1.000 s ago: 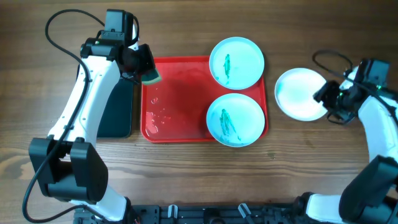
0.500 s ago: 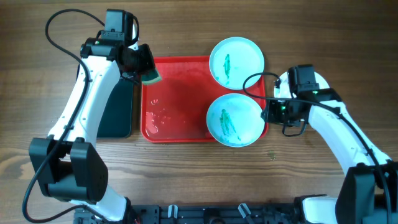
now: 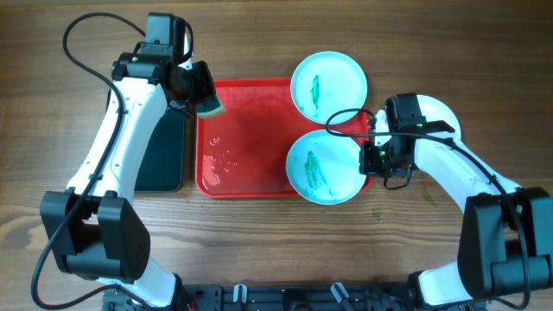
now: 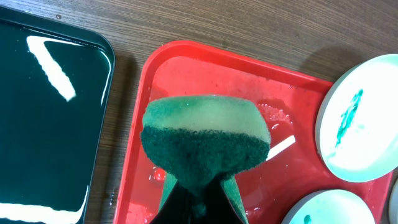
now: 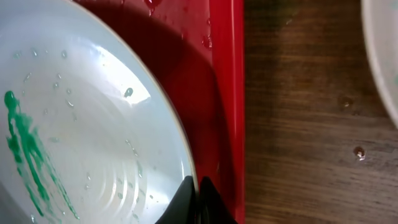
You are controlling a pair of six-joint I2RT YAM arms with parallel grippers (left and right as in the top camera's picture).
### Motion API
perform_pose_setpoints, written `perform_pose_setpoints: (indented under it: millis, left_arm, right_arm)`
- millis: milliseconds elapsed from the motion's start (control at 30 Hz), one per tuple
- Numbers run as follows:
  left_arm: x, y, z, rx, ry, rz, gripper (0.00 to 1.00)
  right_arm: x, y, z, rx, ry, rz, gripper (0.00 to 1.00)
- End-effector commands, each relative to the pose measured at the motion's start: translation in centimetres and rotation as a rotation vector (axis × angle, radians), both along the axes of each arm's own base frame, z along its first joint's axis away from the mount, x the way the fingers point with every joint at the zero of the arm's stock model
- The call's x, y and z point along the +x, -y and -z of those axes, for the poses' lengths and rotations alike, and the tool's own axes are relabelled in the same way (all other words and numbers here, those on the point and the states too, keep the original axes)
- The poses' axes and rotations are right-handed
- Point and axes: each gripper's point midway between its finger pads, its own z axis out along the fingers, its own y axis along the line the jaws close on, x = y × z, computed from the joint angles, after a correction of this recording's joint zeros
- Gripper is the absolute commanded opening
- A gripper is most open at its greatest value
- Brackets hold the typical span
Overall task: Clean dirty plates on tray and stack at the side
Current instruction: 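Move the right gripper to the lower white plate and drag it left, then scrub the lower white plate with the sponge in the left gripper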
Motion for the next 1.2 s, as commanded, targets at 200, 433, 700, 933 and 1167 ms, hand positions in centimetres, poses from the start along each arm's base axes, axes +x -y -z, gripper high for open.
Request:
perform_pose_setpoints:
  millis: [200, 433, 700, 933, 1167]
  left_arm:
    - [0.0, -0.2, 0.1, 0.007, -0.003, -0.009, 0.04]
    - [-0.1, -0.2, 0.1, 0.008, -0.009, -0.009, 0.04]
    - [-1.1, 0.5, 1.0, -0.012, -0.058, -0.049, 0.04]
    - [-1.9, 3.1, 3.5, -0.010, -0.132, -0.026, 0.04]
    - [-1.9, 2.9, 4.4, 0.025, -0.145, -0.029, 0.04]
  right_arm:
    - [4.5, -11.7, -5.9, 0.071, 0.207, -0.006, 0.04]
    - [6.2, -15.6, -1.6, 0.105, 0.164, 0.063, 0.04]
    - [7.7, -16.0, 0.2, 0.118, 0.166, 0.069, 0.27]
    - [7.8, -15.9, 0.8, 0.130, 0.134, 0.138, 0.04]
    - [8.0, -16.3, 0.5, 0.163, 0.142, 0.106, 0.39]
